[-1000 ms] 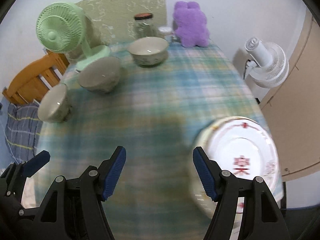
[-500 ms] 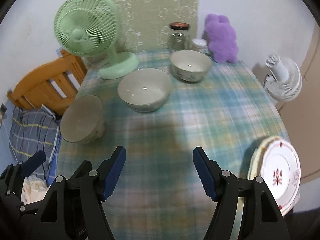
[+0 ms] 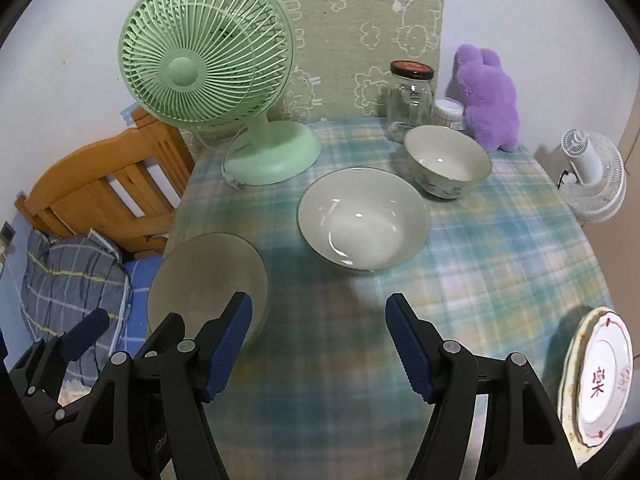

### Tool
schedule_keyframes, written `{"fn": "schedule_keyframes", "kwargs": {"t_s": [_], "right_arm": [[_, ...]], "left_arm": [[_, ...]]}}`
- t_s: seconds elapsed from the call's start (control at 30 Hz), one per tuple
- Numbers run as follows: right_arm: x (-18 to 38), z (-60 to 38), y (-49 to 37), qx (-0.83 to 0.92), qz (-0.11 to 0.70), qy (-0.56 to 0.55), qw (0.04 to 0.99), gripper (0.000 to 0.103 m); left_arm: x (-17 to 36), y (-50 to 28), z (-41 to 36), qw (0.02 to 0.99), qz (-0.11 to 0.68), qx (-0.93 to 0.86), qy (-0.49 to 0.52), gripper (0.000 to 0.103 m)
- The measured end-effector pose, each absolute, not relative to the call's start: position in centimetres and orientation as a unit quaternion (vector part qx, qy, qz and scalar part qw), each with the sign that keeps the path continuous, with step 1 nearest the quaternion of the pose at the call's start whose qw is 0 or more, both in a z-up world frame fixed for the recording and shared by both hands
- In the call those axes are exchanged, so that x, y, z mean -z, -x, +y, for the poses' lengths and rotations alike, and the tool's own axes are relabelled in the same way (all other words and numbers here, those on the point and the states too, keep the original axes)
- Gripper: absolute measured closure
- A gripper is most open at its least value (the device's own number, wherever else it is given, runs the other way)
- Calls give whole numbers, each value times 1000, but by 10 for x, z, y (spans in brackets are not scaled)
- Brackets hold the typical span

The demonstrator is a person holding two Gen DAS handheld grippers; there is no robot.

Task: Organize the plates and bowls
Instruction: 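Grasp the rim of the large white bowl with both grippers, then lift the large white bowl and carry it toward the plate stack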

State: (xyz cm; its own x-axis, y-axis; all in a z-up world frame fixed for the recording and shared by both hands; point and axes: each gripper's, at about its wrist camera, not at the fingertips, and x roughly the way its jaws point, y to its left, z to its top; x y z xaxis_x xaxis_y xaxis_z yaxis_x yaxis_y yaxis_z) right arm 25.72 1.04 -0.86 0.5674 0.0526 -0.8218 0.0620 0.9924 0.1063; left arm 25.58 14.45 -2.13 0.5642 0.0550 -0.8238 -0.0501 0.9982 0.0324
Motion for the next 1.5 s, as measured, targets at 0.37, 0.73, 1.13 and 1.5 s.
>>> {"fn": "schedule_keyframes", "kwargs": {"t_s": [0.37, 0.73, 1.13, 1.5], "right_arm": [[36, 39, -299, 12, 472, -49, 880, 47], [65, 52, -320, 9, 503, -44, 863, 70], [69, 63, -325, 6, 508, -27, 861, 87], [61, 57, -305, 14, 530, -23, 848, 86]], "left_arm": [[53, -290, 162, 880, 473, -40, 3, 47], [79, -307, 166, 861, 508, -28, 9, 76], [82, -308, 169, 855, 518, -18, 14, 86], [74, -285, 159, 851, 525, -2, 10, 86]]}}
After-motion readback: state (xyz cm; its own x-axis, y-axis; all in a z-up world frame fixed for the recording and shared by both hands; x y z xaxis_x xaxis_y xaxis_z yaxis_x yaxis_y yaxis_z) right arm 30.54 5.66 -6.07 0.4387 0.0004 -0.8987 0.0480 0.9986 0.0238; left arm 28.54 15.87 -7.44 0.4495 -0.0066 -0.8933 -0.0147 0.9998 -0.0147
